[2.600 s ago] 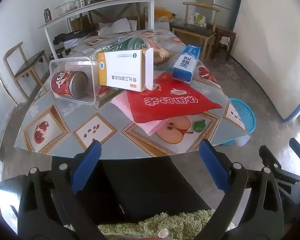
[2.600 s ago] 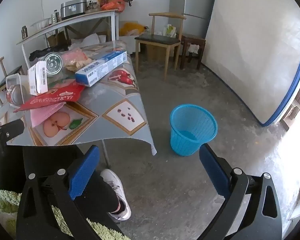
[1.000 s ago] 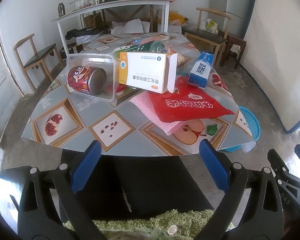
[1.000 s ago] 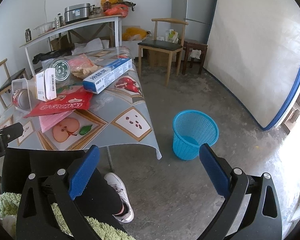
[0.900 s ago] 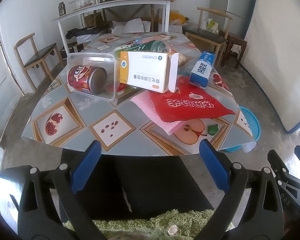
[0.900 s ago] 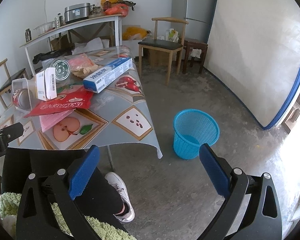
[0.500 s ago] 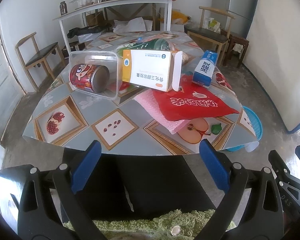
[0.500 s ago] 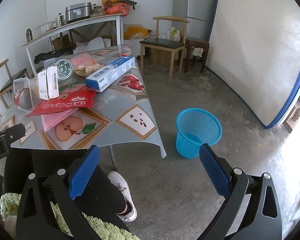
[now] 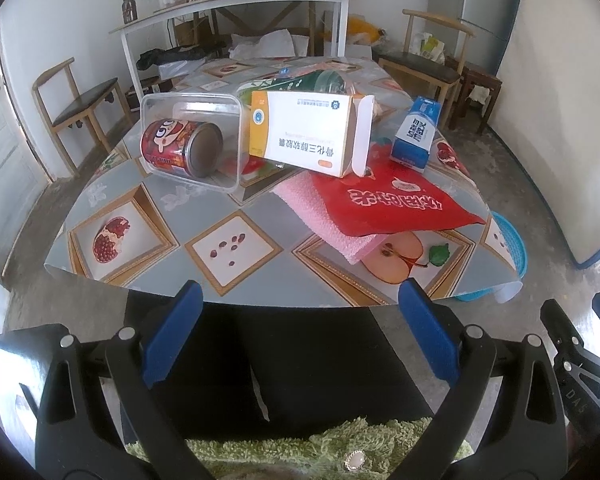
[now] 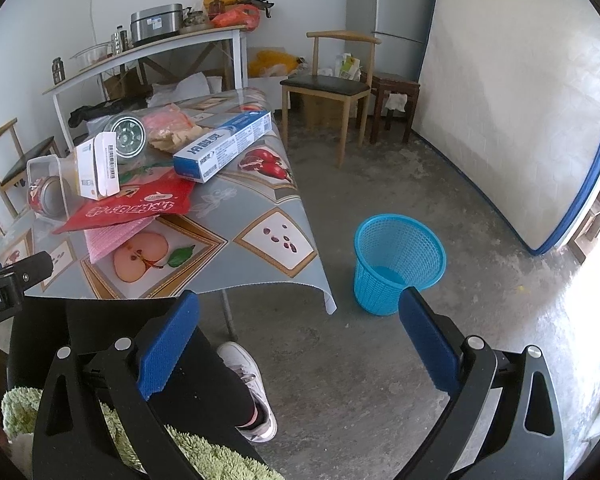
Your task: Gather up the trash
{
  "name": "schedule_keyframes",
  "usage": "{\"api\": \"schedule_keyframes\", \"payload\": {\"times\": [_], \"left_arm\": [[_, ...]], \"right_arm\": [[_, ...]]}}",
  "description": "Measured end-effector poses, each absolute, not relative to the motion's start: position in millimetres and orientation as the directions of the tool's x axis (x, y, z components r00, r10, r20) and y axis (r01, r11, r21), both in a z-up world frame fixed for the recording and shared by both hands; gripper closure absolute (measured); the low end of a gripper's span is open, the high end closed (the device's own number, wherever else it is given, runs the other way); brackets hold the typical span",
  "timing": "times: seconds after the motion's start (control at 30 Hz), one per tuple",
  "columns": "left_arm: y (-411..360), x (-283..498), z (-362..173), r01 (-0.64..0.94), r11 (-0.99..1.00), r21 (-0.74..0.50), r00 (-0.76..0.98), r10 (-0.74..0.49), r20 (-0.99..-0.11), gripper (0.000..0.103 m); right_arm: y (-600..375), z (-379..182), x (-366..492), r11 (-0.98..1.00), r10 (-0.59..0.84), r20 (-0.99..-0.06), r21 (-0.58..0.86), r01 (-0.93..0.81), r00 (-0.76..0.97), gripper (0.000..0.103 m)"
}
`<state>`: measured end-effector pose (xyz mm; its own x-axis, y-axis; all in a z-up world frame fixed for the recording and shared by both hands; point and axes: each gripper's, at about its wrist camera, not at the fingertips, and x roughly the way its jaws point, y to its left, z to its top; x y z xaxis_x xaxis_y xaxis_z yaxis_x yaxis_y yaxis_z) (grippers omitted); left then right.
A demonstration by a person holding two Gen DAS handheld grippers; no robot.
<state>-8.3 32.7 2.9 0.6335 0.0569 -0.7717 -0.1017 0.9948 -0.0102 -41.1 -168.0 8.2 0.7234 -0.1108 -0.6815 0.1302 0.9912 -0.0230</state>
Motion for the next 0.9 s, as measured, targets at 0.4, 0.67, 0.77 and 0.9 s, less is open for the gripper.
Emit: {"api": "schedule_keyframes", "payload": {"times": [0.4,0.67,0.77,0.9], "left_arm": [[36.7,-4.0,-4.0,-0.109,0.994,-0.004,0.631,0.066,-0.773,0.009],[73.6,5.6,-10.4,-0.128,0.985,-0.114,0.645,-0.005,-0.764,0.009],[93.2,7.3,-10.1,-0.153,0.975,-0.161,0.673,-0.017,-0.740,0.009],[118.4,11.3,-10.2,-0.169,0.966,-0.194,0.709,-0.017,-0.705,0.009]], "right_arm": [[-170.6,17.7,-31.1,0.991,-0.083,-0.682,0.018,0.130,0.726,0.006],[-164.6,41.1,2.5,0.993,-0.008,-0.694,0.080,0.088,0.720,0.006],[-150.6,51.9,14.2,0.996,0.004,-0.690,0.067,0.058,0.723,0.006],[-127.1,63.5,22.6,1.000,-0.005,-0.658,0.002,0.009,0.753,0.006]]}}
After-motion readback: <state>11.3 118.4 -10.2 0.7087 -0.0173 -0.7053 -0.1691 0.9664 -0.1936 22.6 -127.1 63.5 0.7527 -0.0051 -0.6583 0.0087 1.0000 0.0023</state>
